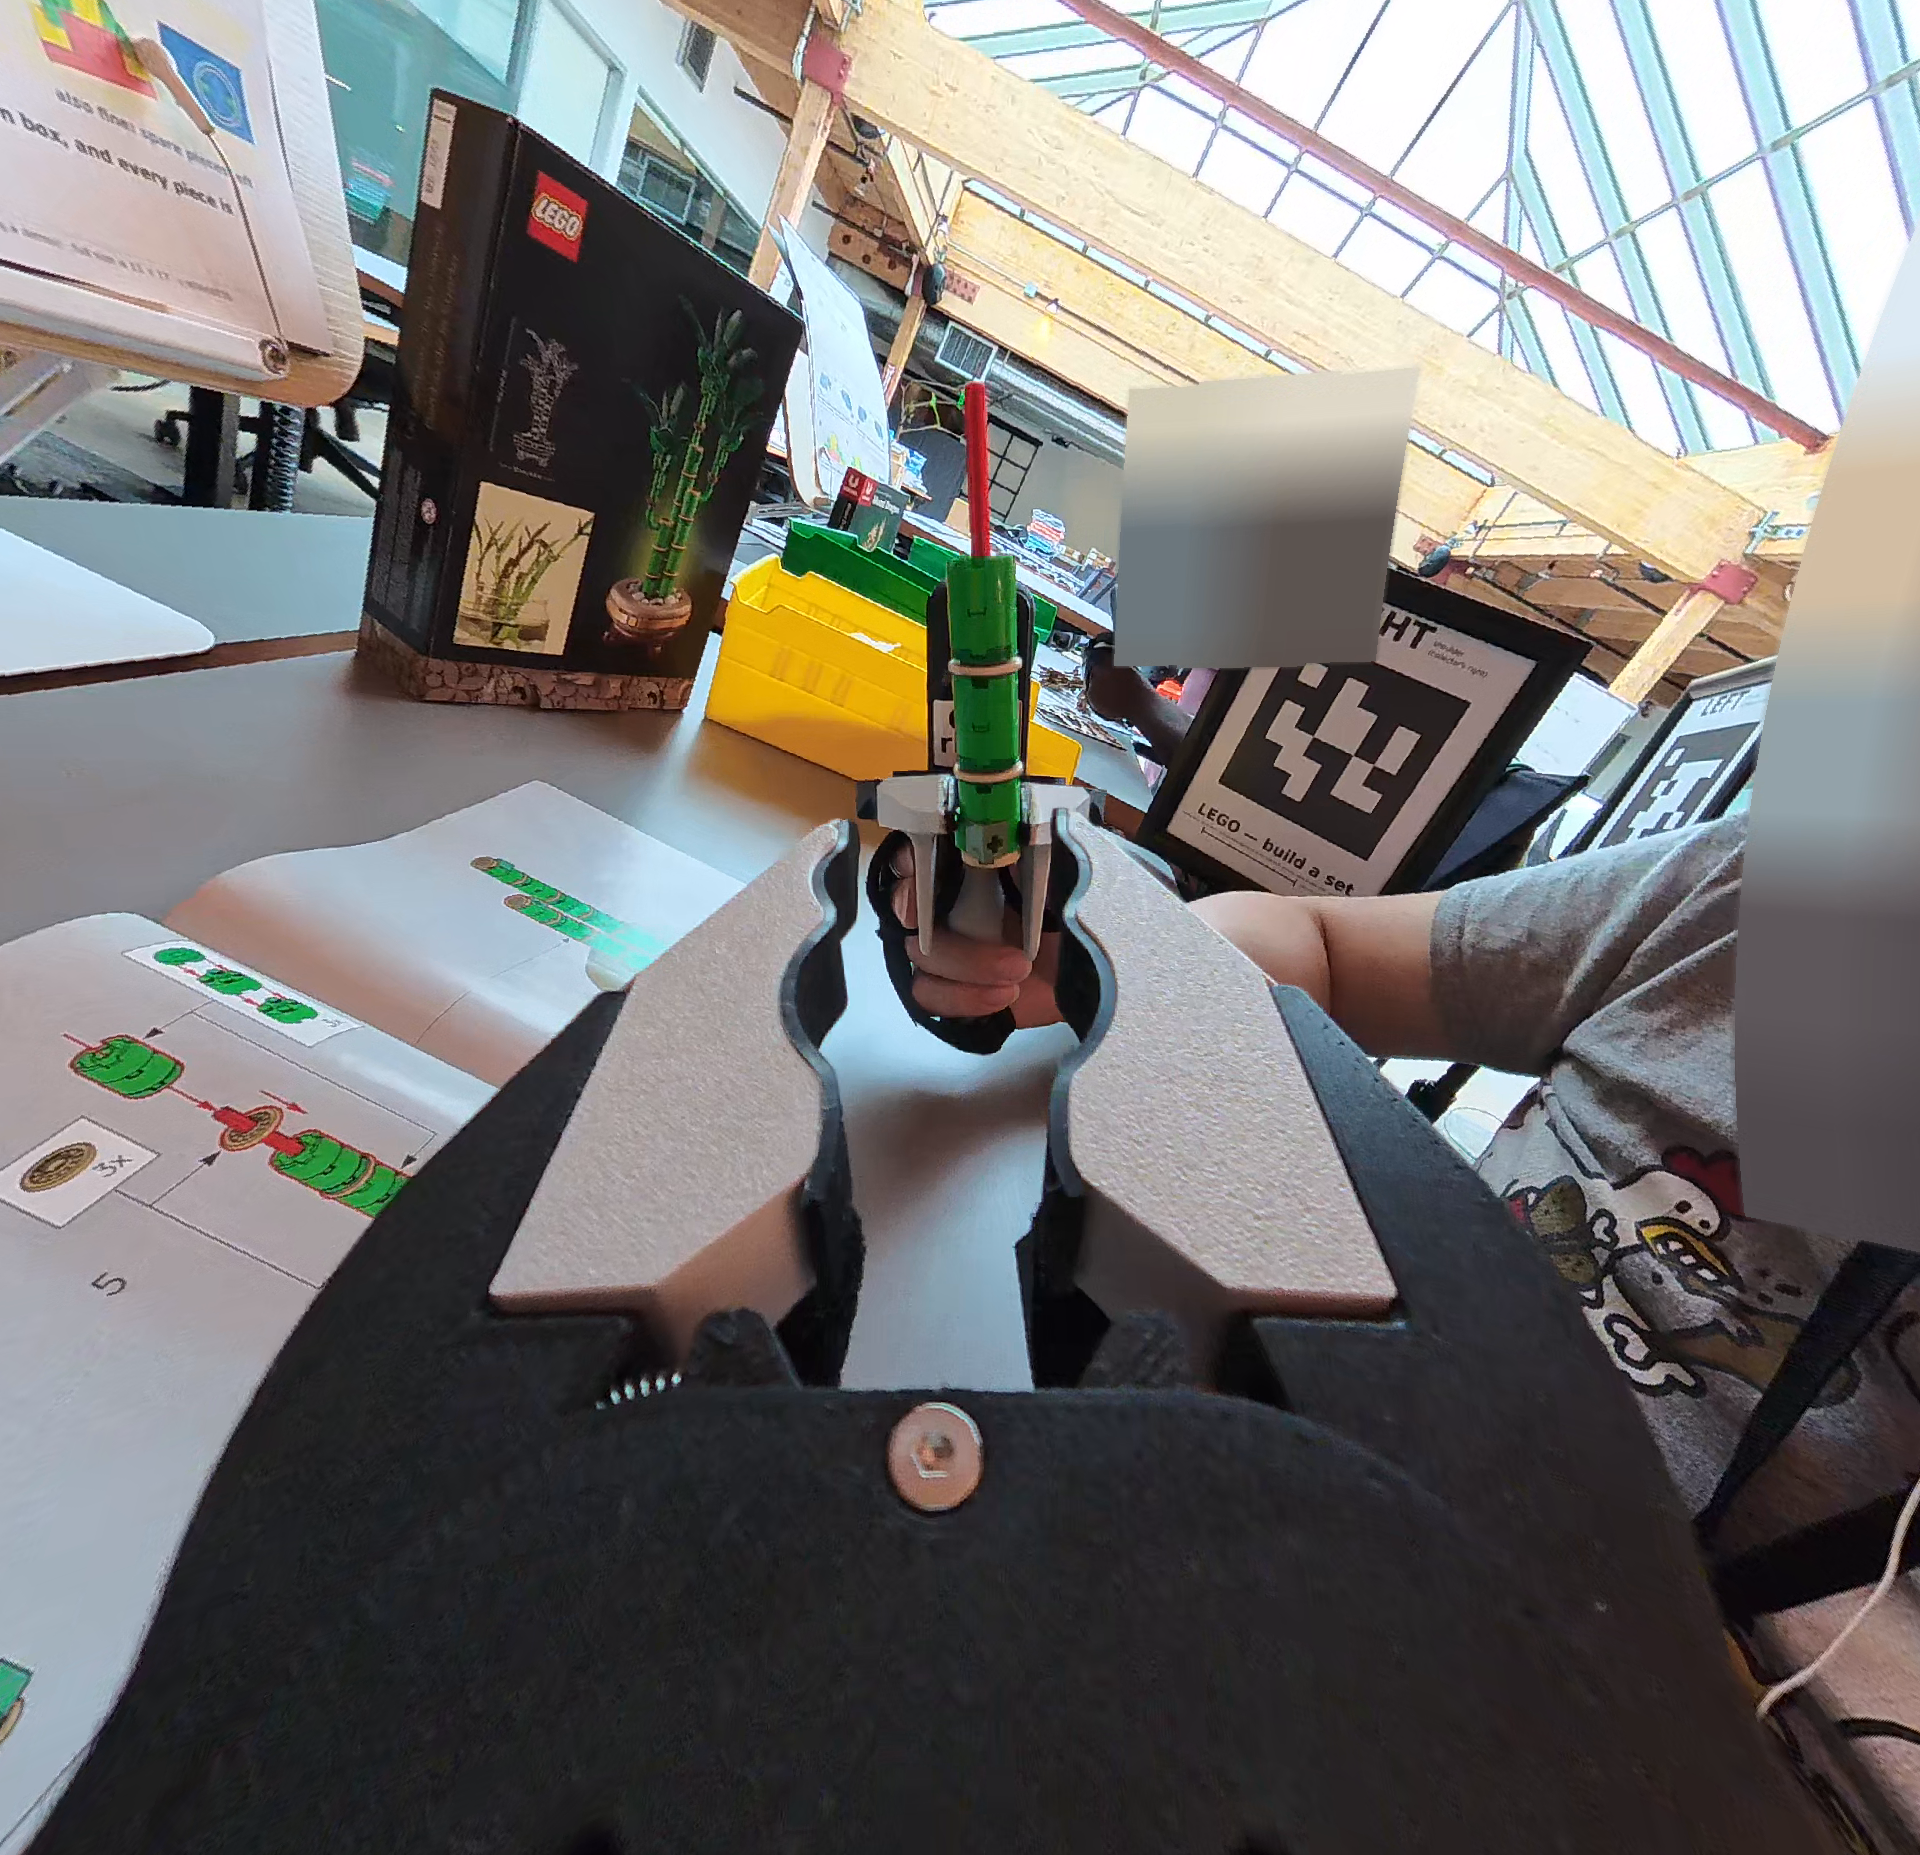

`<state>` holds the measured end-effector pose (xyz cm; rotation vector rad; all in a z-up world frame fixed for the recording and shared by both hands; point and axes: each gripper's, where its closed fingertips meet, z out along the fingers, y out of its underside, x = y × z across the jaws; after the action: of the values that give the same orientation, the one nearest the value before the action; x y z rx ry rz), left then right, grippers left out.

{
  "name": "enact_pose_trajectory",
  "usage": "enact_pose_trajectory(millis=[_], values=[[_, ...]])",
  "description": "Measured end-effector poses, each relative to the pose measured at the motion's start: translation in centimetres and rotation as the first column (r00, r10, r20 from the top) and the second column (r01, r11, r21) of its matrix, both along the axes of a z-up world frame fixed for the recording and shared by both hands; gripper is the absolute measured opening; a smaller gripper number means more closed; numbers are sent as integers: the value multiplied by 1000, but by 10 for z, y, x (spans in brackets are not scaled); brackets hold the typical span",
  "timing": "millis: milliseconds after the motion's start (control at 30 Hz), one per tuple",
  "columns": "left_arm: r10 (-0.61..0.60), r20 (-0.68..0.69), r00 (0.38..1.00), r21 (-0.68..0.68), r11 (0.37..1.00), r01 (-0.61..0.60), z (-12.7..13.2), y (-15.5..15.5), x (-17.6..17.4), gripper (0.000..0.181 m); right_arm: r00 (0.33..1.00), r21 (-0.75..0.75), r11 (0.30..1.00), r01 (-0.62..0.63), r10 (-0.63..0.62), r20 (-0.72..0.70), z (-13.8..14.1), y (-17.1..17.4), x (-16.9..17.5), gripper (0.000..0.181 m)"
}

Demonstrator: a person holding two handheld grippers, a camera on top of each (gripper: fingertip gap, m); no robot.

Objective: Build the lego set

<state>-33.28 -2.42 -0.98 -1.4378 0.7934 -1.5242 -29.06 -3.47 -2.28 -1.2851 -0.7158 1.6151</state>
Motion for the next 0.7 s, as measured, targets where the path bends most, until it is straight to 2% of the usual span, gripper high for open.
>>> enact_pose_trajectory(millis=[267,400,500,600,700], values=[[-1,29,1000,-29,1000,2,1,-3,14,38,1000,1,1000,-14,14,2,0,-5,-3,16],[-36,0,999,-35,999,36,-7,-10,28,39,1000,10,1000,-24,24,12,0,-9,-8,16],[-56,37,998,-37,998,57,-2,-16,35,41,1000,5,1000,-25,25,10,1,-10,-9,16],[-37,92,995,-50,998,42,7,-15,37,45,999,-20,999,-34,34,-5,1,-10,-12,16],[-10,72,997,-34,999,12,4,-13,39,48,999,-32,999,-35,35,6,-3,-9,-16,16]])
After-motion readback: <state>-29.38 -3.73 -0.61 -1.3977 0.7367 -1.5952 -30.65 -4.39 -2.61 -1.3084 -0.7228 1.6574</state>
